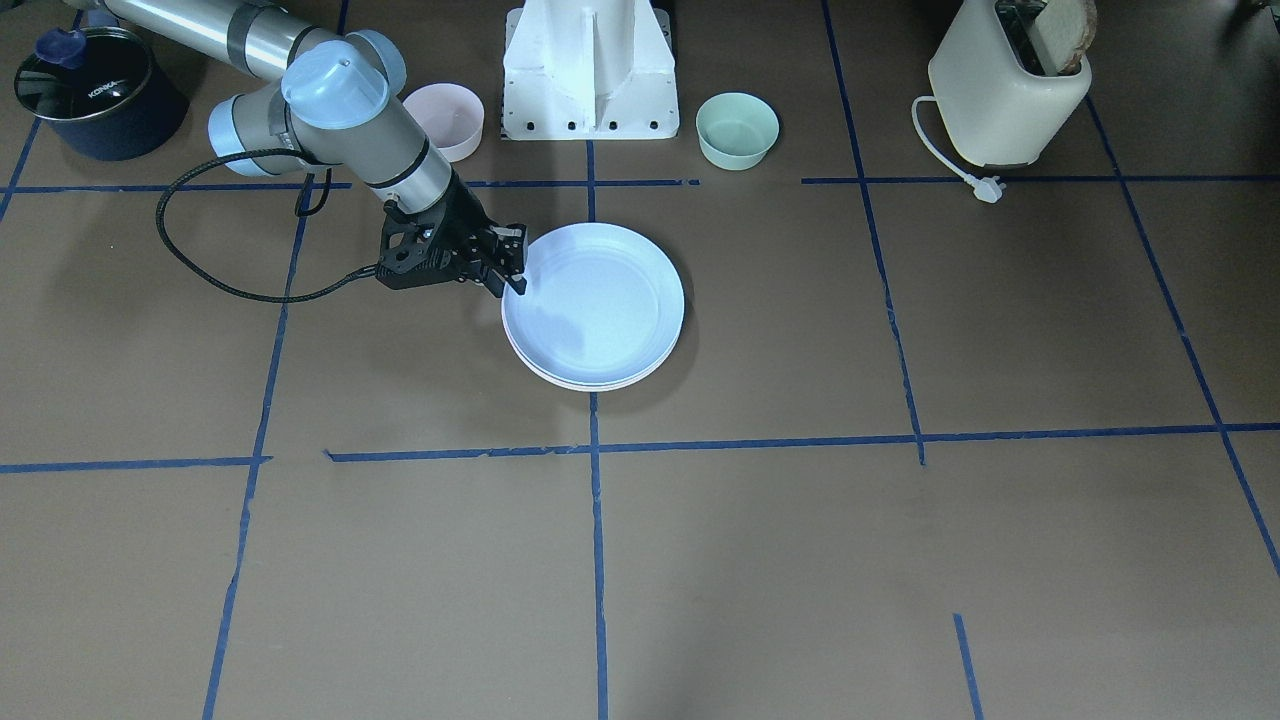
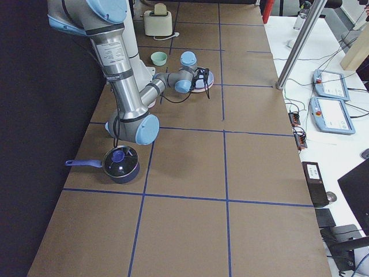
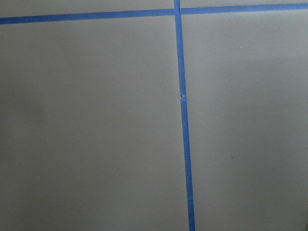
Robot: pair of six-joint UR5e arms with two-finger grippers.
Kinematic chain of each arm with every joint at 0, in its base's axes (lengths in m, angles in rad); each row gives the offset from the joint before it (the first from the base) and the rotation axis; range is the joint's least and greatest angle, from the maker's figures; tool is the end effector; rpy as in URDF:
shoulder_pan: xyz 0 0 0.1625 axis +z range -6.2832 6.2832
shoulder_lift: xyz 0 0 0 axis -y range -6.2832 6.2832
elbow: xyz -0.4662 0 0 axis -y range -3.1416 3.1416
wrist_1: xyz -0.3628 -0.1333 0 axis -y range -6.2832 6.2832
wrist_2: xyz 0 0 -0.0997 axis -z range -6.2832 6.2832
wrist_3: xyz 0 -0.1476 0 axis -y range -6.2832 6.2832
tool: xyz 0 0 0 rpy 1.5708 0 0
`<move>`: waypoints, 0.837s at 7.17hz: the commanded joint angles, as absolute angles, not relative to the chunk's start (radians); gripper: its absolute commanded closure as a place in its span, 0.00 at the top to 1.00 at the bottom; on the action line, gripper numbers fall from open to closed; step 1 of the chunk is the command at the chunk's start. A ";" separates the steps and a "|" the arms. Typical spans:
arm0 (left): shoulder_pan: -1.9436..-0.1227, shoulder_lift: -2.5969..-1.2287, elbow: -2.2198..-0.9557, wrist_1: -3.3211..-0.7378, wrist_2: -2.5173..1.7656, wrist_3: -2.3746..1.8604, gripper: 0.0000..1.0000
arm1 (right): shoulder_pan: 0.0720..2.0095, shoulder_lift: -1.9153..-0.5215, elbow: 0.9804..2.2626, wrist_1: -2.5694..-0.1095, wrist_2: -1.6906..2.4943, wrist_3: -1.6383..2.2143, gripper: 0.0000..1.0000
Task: Stack three plates with pink and blue
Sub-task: 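Open the right gripper and withdraw the right arm from the stack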
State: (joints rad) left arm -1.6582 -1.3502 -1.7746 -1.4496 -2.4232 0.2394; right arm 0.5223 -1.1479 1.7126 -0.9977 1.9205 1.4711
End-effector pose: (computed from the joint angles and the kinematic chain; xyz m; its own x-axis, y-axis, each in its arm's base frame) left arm -0.0523 -0.3429 0.7334 0.6487 0.0779 -0.7571 -0.0693 0.9967 0.0432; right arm -0.5355 -0.4037 0.3612 0.3817 0.1118 0.9175 -0.1620 0.9854 -0.0527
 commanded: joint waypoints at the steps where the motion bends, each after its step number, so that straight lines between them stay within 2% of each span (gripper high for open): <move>1: -1.657 -1.351 -1.773 -1.450 -2.422 0.239 1.00 | 0.601 -1.129 1.767 -1.155 1.994 1.427 1.00; 4: -1.655 -1.361 -1.776 -1.448 -2.415 0.167 1.00 | 0.814 -1.130 1.781 -1.536 2.109 0.910 1.00; 6: -1.654 -1.364 -1.775 -1.460 -2.408 0.178 1.00 | 1.004 -1.208 1.789 -1.708 2.126 0.444 1.00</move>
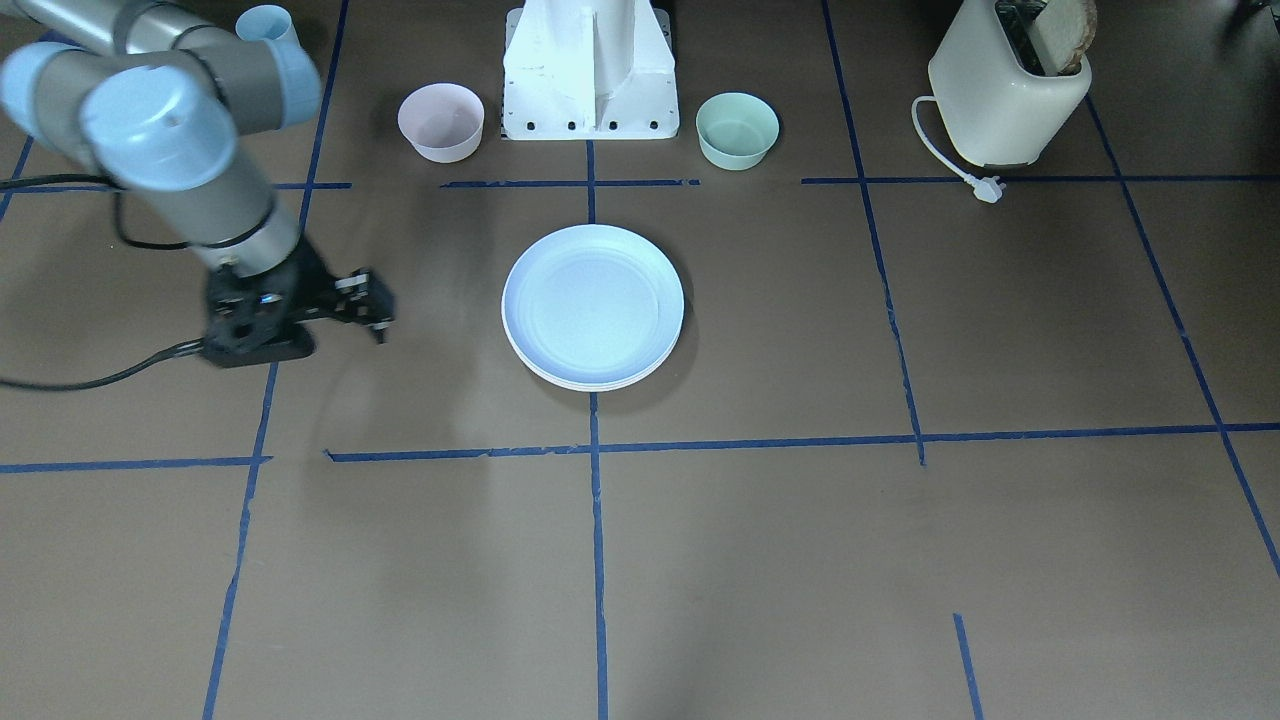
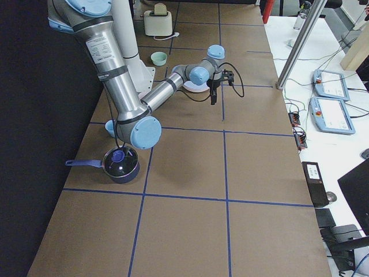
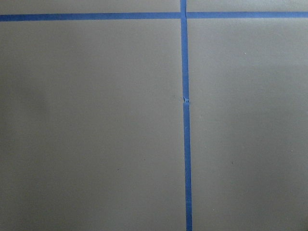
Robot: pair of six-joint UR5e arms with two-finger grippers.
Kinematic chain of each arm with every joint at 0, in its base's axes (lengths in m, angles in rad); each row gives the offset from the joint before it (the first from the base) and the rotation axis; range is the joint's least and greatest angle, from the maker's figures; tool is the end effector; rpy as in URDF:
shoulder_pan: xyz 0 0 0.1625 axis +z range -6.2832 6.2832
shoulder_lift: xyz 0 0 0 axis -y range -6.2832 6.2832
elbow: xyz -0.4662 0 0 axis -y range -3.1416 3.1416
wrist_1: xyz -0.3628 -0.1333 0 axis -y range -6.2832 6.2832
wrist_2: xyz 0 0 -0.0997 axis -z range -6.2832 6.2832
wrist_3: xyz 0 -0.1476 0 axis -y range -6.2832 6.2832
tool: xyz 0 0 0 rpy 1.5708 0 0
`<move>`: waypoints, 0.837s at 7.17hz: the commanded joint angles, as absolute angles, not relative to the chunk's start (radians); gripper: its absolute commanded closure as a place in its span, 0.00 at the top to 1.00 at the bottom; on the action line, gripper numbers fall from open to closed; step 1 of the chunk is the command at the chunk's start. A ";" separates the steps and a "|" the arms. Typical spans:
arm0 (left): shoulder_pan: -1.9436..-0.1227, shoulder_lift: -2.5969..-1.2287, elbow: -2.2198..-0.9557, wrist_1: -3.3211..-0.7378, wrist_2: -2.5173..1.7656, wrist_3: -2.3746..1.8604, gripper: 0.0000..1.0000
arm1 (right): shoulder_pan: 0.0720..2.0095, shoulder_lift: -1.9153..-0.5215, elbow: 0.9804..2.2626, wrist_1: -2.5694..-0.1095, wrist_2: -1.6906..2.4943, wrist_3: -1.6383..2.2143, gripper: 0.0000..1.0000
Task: Stack three plates with pink and blue
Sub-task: 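Open the right gripper and withdraw the right arm from the stack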
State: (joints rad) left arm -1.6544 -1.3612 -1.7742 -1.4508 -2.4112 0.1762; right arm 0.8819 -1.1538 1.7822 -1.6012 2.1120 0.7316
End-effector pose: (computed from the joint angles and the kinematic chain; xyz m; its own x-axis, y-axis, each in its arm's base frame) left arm -0.0527 -0.3491 0.7310 0.6614 0.0265 -0.7496 -0.0336 0.9994 0.0056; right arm -0.3601 -0.5273 0.4239 0.7061 -0.1458 0.6929 0.0721 0.9883 0.1345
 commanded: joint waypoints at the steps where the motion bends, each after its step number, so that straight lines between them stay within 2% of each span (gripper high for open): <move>1: -1.652 -1.362 -1.773 -1.474 -2.405 0.175 1.00 | 1.099 -1.294 1.801 -1.713 2.153 0.257 1.00; 4: -1.644 -1.365 -1.772 -1.473 -2.399 0.164 1.00 | 1.432 -1.584 1.838 -1.710 2.258 -0.227 1.00; 6: -1.629 -1.379 -1.773 -1.497 -2.393 0.117 1.00 | 1.540 -1.750 1.852 -1.703 2.253 -0.278 0.99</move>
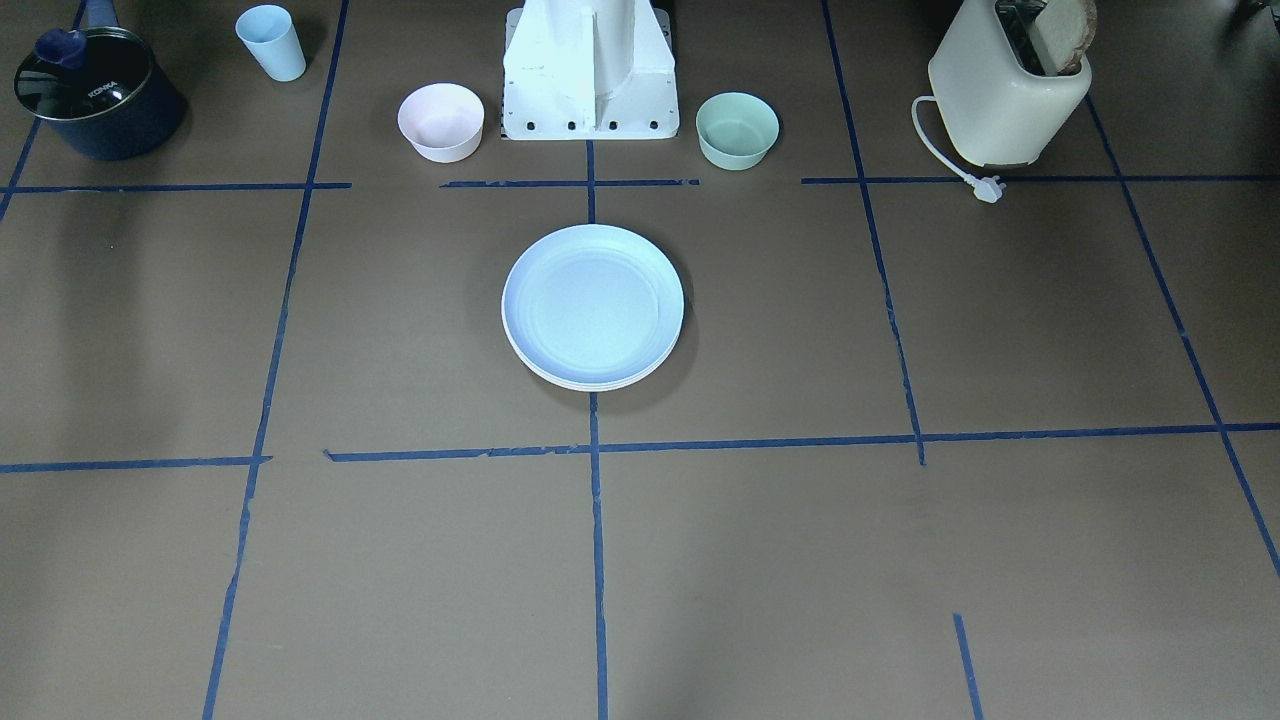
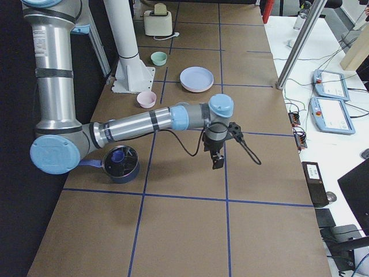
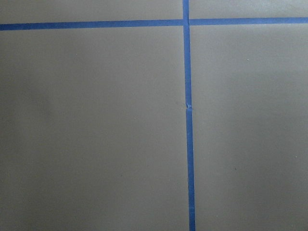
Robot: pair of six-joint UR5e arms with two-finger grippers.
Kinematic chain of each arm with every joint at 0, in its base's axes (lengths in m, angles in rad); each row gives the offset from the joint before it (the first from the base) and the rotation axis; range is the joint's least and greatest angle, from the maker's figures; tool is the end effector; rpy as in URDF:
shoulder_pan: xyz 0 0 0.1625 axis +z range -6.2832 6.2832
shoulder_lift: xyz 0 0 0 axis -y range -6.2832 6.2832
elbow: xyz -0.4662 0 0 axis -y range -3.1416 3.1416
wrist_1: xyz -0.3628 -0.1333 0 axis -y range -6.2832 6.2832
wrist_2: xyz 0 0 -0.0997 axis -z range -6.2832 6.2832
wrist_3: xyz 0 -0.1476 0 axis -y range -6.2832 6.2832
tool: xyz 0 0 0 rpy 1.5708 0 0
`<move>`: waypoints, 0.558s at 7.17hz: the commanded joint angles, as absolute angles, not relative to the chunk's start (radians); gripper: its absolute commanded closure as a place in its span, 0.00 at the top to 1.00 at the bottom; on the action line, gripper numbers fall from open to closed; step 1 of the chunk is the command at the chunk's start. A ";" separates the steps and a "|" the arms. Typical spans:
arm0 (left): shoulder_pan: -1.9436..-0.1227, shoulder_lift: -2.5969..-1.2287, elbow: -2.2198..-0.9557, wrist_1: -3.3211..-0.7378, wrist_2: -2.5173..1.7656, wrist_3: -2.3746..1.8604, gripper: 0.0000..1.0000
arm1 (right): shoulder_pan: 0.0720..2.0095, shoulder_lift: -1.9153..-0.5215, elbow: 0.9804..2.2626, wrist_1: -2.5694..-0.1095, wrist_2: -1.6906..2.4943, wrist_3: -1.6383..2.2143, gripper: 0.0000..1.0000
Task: Stack three plates with pink and blue
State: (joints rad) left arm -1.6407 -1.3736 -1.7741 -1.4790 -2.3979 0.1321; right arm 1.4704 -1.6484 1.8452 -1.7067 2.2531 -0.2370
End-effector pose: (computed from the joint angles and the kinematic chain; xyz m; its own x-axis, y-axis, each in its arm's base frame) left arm -0.0499 -0.3596 0.7255 0.6743 0.0218 -0.7382 -0.0194 0.9997 0.0117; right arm -0.0027 -0.4280 0.6646 0.7234 -0.3459 0.5975 0.2776 0.9381 0.2069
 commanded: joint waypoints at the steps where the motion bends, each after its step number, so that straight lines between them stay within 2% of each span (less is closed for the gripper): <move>1: -1.608 -1.379 -1.767 -1.511 -2.390 0.115 1.00 | 1.542 -1.772 1.858 -1.703 2.253 -0.261 1.00; 4: -1.600 -1.379 -1.744 -1.582 -2.349 0.113 1.00 | 1.542 -1.767 1.853 -1.701 2.293 -0.259 1.00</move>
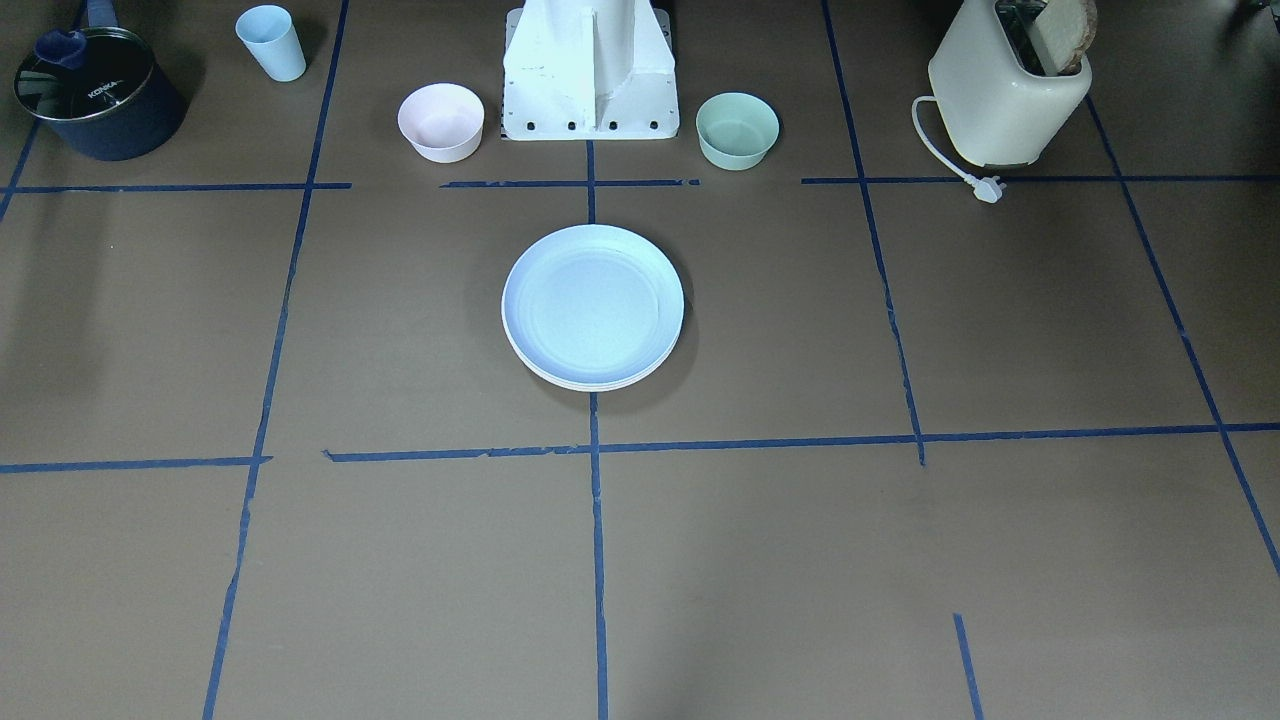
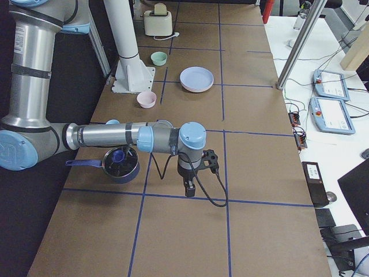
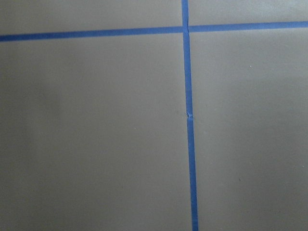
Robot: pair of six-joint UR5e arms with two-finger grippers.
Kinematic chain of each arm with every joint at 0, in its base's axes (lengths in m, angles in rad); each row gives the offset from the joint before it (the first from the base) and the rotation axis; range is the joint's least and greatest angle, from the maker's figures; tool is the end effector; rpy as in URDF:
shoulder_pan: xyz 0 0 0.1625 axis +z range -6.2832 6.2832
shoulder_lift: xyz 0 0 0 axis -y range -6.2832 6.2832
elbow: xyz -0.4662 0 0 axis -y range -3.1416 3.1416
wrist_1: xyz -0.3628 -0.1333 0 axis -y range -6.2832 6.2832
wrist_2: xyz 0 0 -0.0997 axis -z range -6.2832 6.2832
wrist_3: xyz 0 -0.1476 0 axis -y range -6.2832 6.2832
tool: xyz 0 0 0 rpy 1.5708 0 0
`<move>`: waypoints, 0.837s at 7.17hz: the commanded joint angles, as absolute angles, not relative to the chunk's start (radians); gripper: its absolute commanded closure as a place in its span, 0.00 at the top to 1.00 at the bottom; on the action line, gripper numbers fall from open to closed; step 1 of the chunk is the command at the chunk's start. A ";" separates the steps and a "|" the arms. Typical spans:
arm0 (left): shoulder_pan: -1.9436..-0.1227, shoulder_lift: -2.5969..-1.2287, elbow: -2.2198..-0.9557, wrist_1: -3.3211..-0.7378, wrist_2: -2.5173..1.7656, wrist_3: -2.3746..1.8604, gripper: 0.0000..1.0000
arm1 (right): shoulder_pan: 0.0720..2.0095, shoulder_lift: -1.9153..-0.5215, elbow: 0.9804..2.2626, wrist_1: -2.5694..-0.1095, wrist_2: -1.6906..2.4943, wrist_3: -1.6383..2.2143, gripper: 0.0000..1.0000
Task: Stack three plates with pink and blue
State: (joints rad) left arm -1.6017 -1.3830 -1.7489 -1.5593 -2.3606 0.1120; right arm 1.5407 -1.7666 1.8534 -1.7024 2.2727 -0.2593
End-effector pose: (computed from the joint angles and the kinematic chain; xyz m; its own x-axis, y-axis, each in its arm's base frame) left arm -0.0400 -0.3722 0.7300 0.7022 0.0751 -0.7080 -0.0479 0.9971 0.0583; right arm 0.0270 -0.3663 0.7054 0.7309 -0.2503 0.6349 0.2250 0.9667 0.1221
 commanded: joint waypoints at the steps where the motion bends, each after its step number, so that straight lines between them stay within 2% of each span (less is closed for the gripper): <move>1: -1.600 -1.371 -1.744 -1.580 -2.349 0.114 1.00 | 1.540 -1.767 1.853 -1.701 2.293 -0.259 1.00; 6: -1.600 -1.348 -1.747 -1.585 -2.352 0.117 1.00 | 1.540 -1.766 1.850 -1.694 2.310 -0.259 1.00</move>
